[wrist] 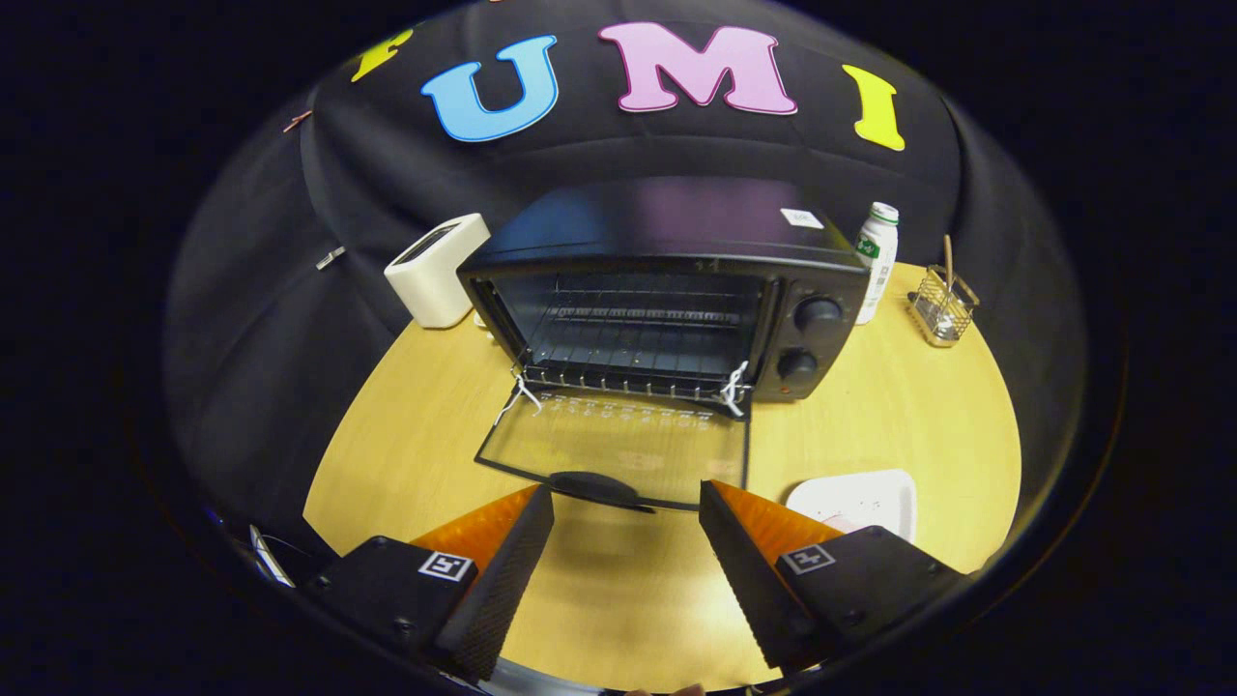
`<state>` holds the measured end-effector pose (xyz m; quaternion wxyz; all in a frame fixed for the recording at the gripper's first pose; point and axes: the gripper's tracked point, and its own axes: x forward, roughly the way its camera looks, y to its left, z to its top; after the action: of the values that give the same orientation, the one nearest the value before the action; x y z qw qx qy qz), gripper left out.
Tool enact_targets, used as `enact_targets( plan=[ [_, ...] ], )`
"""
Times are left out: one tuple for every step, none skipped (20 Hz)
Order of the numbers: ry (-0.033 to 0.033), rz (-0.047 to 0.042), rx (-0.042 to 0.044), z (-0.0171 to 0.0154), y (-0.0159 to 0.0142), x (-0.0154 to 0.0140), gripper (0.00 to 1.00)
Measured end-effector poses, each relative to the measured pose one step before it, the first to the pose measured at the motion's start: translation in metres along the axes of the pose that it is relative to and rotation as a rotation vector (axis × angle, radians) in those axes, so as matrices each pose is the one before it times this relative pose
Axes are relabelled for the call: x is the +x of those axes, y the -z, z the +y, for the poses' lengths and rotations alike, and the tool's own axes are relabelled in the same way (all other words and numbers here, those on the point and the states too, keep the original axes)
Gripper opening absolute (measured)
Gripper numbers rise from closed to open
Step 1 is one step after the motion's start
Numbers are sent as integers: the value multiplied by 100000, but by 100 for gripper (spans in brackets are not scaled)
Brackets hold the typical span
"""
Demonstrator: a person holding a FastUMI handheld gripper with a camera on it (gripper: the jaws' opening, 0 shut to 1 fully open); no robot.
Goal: Open the toaster oven, put the food inside, and close the toaster oven door.
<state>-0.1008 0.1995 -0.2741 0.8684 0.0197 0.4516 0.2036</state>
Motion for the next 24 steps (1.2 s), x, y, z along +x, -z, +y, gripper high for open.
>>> enact_targets(
  plan=[
    [-88, 978, -1038, -1361, -217, -650, 99],
    [-195, 2220, -178, -1256, 182, -482, 99],
    [-216, 3037, -106, -1318, 388, -440, 99],
    [16, 3175, -264, -1417, 513, -364, 100],
    [30, 3281, -716, -1487, 657, -199, 99],
    [657, 2962, -557, -1556, 643, -169, 100],
    [967, 3186, -785, -1742, 822, -37, 100],
    [1132, 3104, -641, -2141, 470, -558, 99],
    [1214, 3319, -48, -1972, 1050, 174, 100],
    [585, 3825, 1521, -1627, 1026, 306, 100],
    [164, 3008, 3421, -1447, 753, 396, 100],
    [241, 3212, 3957, -1393, 749, 583, 100],
    [-51, 2947, 3708, -952, 960, 1231, 100],
    [727, 2249, 3006, -1348, 270, 729, 100],
    [759, 2345, 1502, -1181, 264, 722, 99],
    [1031, 1575, 1015, -1057, 101, 884, 99],
    [91, 2524, 1424, -704, 255, 816, 100],
    [-813, 2109, 2086, -270, 104, 823, 100],
    [-845, 2086, 2103, -353, 94, 851, 100],
    [-336, 1878, 1627, -124, -10, 789, 99],
    [389, 1506, 654, -505, -20, 664, 88],
    [401, 1432, -211, -356, 25, 630, 83],
    [80, 1148, -126, -182, 64, 677, 81],
    [-455, 1967, 600, -25, 240, 294, 64]
  ],
)
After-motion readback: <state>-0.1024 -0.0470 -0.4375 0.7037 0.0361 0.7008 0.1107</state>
